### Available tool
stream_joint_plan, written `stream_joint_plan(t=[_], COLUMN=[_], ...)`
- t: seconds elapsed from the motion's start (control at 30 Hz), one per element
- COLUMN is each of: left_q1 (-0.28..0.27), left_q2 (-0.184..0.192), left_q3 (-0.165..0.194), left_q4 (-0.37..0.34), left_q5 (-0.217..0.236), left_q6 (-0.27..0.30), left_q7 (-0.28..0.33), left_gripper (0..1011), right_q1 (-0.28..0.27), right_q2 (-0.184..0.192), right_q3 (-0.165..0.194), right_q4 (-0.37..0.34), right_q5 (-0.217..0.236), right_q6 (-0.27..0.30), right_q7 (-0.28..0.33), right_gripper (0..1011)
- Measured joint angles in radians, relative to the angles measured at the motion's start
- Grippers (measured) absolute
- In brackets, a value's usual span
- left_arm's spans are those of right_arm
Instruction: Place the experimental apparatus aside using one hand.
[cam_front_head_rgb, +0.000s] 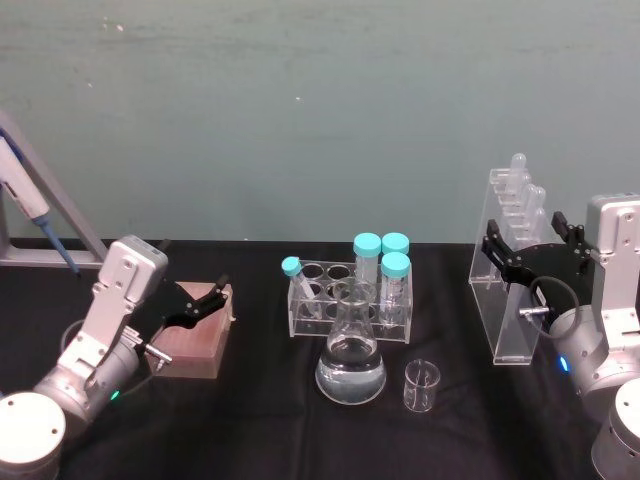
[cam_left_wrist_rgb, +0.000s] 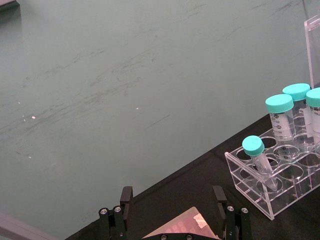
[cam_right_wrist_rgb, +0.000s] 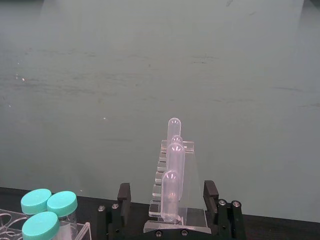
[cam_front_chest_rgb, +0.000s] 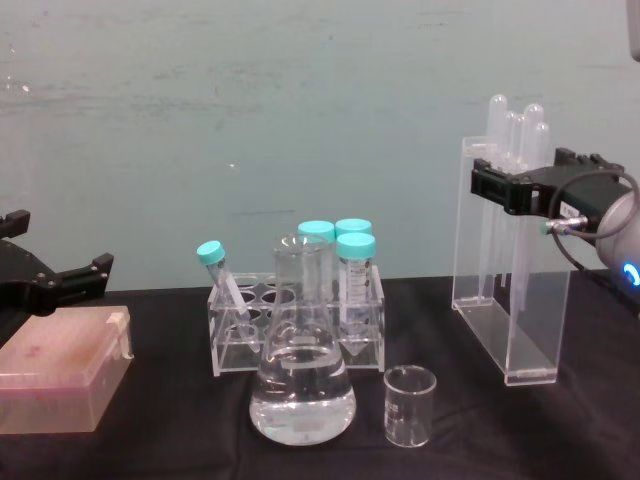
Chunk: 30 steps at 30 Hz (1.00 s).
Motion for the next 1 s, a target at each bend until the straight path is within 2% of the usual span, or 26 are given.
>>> stream_joint_plan(t=[0.07, 0.13, 0.23, 0.27, 0.37, 1.0], left_q1=[0.0, 0.0, 0.0, 0.0, 0.0, 0.0], left_q2=[0.0, 0.0, 0.0, 0.0, 0.0, 0.0], left_q3=[0.0, 0.0, 0.0, 0.0, 0.0, 0.0], left_q4=[0.0, 0.0, 0.0, 0.0, 0.0, 0.0], left_q5=[0.0, 0.0, 0.0, 0.0, 0.0, 0.0], left_q6=[0.0, 0.0, 0.0, 0.0, 0.0, 0.0], left_q7=[0.0, 0.0, 0.0, 0.0, 0.0, 0.0], left_gripper=[1000, 1000, 1000, 1000, 1000, 1000], right_q1=[0.0, 0.0, 0.0, 0.0, 0.0, 0.0], right_q2=[0.0, 0.0, 0.0, 0.0, 0.0, 0.0], right_q3=[0.0, 0.0, 0.0, 0.0, 0.0, 0.0], right_q4=[0.0, 0.0, 0.0, 0.0, 0.0, 0.0], right_q5=[0.0, 0.0, 0.0, 0.0, 0.0, 0.0], right_q6=[0.0, 0.0, 0.0, 0.0, 0.0, 0.0], right_q7=[0.0, 0.0, 0.0, 0.0, 0.0, 0.0], right_gripper=[877, 863, 754, 754, 633, 614])
